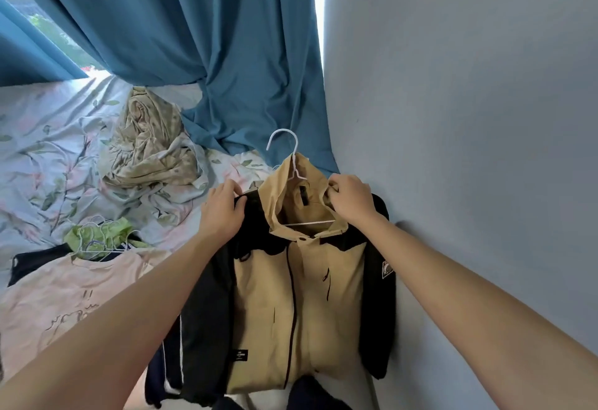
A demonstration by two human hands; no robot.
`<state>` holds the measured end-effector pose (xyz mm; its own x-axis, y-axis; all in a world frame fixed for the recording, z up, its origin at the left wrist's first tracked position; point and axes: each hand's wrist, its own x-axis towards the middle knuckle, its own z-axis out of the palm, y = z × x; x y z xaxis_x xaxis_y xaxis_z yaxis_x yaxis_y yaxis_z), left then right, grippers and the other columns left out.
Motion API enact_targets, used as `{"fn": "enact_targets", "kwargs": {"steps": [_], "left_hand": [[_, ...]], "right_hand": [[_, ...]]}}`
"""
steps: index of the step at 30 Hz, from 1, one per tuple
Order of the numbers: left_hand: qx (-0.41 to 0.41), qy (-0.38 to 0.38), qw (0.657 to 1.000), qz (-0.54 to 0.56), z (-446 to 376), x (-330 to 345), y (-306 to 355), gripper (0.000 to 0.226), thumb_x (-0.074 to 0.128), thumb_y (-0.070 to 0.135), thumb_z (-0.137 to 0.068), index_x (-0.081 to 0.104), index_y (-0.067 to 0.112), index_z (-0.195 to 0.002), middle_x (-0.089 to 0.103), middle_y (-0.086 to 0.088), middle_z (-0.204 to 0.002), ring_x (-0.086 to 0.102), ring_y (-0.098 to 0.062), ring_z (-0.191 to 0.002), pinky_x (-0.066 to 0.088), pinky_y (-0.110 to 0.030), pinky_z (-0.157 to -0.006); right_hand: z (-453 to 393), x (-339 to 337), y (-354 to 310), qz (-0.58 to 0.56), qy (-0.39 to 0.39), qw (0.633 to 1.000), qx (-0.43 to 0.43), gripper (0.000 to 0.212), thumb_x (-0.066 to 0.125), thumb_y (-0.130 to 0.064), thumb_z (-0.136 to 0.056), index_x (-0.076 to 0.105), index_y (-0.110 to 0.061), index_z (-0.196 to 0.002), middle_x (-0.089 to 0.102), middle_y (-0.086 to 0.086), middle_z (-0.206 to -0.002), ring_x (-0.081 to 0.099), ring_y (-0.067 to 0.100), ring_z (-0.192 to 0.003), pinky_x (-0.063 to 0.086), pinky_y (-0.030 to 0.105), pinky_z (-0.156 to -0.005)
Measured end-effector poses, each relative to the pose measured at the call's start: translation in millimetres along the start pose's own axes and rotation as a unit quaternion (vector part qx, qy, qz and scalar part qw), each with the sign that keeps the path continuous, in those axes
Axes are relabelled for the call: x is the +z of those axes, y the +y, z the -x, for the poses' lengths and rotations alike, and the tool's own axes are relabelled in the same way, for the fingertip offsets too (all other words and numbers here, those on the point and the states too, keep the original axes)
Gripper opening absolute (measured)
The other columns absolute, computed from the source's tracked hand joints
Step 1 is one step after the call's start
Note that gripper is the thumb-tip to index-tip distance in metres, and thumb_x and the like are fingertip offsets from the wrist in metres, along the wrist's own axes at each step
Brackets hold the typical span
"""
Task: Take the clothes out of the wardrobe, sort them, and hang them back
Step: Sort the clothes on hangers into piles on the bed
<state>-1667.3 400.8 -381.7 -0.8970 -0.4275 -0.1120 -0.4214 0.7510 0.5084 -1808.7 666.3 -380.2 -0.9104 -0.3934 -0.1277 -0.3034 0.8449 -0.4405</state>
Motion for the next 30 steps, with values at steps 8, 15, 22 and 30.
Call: {"fn": "enact_targets", "kwargs": {"steps": [8,15,22,30], "left_hand": [[-0.031,-0.073,0.997,0.015,-9.7,63.4,-31.5,0.028,0.062,0.023,-0.099,0.055,0.020,-0.127,0.052,0.004,-0.123,0.050,-0.020,-0.123,0.048,-0.043,-0.100],[-0.093,-0.115,0.989,-0.002,25.8,77.6,-64.3,0.035,0.062,0.024,-0.100,0.054,0.019,-0.134,0.054,0.000,-0.133,0.048,-0.023,-0.130,0.045,-0.042,-0.105],[-0.129,-0.089,0.987,-0.040,48.8,44.5,-92.4,0.037,0.060,0.025,-0.098,0.054,0.020,-0.134,0.054,-0.001,-0.133,0.049,-0.027,-0.125,0.047,-0.045,-0.095],[-0.201,-0.063,0.976,-0.057,111.1,-13.1,-149.1,0.039,0.060,0.026,-0.096,0.053,0.020,-0.133,0.054,-0.006,-0.129,0.047,-0.033,-0.123,0.046,-0.049,-0.095]], "right_hand": [[-101.9,96.8,52.6,0.025,-0.074,0.997,-0.031,0.022,0.047,-0.024,-0.106,0.068,-0.017,-0.105,0.068,0.008,-0.105,0.059,0.033,-0.104,0.050,0.048,-0.086],[-84.9,137.4,39.4,0.098,-0.085,0.988,-0.078,0.030,0.059,-0.021,-0.094,0.060,-0.016,-0.124,0.056,0.009,-0.135,0.046,0.031,-0.128,0.048,0.044,-0.099],[-34.6,164.2,-11.0,0.033,-0.165,0.978,-0.119,0.045,0.054,-0.023,-0.099,0.050,-0.022,-0.144,0.047,0.000,-0.147,0.041,0.024,-0.137,0.043,0.044,-0.109],[10.4,185.0,-108.7,0.004,-0.238,0.953,-0.187,0.047,0.049,-0.034,-0.105,0.043,-0.025,-0.151,0.047,-0.002,-0.147,0.042,0.023,-0.135,0.041,0.046,-0.107]]}}
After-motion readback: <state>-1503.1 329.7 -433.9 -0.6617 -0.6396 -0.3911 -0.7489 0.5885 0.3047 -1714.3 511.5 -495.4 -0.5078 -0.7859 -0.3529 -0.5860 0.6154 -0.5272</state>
